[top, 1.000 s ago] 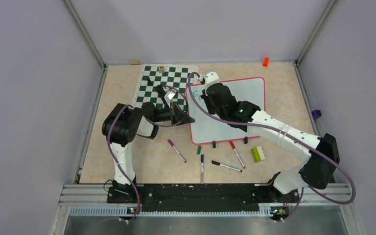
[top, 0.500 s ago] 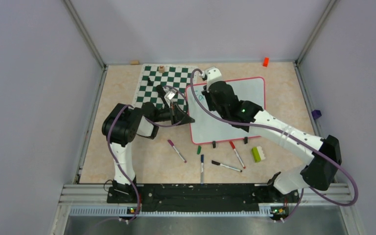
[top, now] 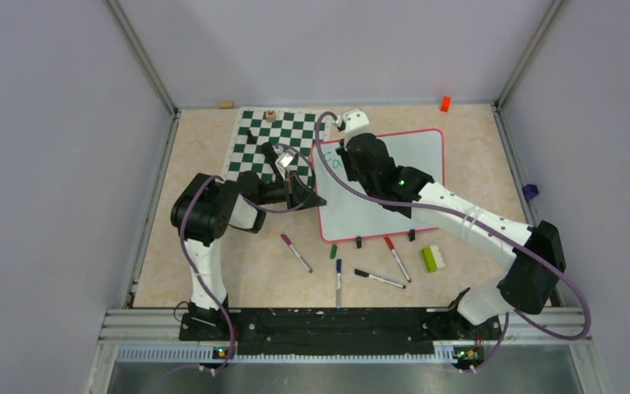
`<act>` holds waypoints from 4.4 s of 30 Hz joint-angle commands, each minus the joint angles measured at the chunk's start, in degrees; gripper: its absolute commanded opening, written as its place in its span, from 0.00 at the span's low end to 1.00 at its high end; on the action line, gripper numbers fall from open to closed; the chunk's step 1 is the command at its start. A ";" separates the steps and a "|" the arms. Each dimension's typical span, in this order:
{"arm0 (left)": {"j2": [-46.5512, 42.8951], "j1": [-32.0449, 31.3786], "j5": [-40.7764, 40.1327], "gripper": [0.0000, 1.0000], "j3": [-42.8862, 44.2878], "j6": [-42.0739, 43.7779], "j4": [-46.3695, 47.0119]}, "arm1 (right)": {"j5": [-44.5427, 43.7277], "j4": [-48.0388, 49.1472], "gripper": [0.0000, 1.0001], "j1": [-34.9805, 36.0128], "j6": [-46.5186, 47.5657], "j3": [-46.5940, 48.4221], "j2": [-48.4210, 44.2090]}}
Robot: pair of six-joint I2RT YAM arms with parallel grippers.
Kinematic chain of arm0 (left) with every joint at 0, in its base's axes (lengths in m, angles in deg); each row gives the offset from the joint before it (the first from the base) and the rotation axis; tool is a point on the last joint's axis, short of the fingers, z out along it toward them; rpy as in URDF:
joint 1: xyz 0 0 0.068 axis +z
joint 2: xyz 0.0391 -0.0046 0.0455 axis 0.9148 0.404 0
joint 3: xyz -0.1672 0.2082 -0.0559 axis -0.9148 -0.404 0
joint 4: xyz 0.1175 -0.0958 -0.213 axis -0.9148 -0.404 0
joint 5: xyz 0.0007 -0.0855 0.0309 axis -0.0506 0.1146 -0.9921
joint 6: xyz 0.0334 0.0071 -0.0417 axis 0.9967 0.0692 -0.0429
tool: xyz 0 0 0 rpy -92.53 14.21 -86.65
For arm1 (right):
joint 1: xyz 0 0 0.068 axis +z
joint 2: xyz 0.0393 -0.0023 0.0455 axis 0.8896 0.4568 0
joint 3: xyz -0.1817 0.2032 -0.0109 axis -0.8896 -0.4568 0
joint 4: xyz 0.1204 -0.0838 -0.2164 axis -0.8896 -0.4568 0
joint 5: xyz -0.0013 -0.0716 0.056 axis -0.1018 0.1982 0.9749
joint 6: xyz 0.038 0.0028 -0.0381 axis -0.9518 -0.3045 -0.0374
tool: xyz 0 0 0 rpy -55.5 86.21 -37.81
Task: Write a sentence on the whiteboard
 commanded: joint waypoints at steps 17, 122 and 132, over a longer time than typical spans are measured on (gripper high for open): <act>-1.21 -0.97 3.09 0.00 0.14 1.43 6.27 | -0.59 1.24 0.00 -1.36 -0.71 2.42 -0.10; -1.56 -0.99 3.05 0.00 -0.05 1.41 6.27 | 4.06 -0.27 0.00 -3.40 -1.95 -1.67 -5.44; -1.34 -1.04 3.05 0.00 0.02 1.43 6.25 | 4.84 0.52 0.00 -3.50 -1.21 -1.64 -4.39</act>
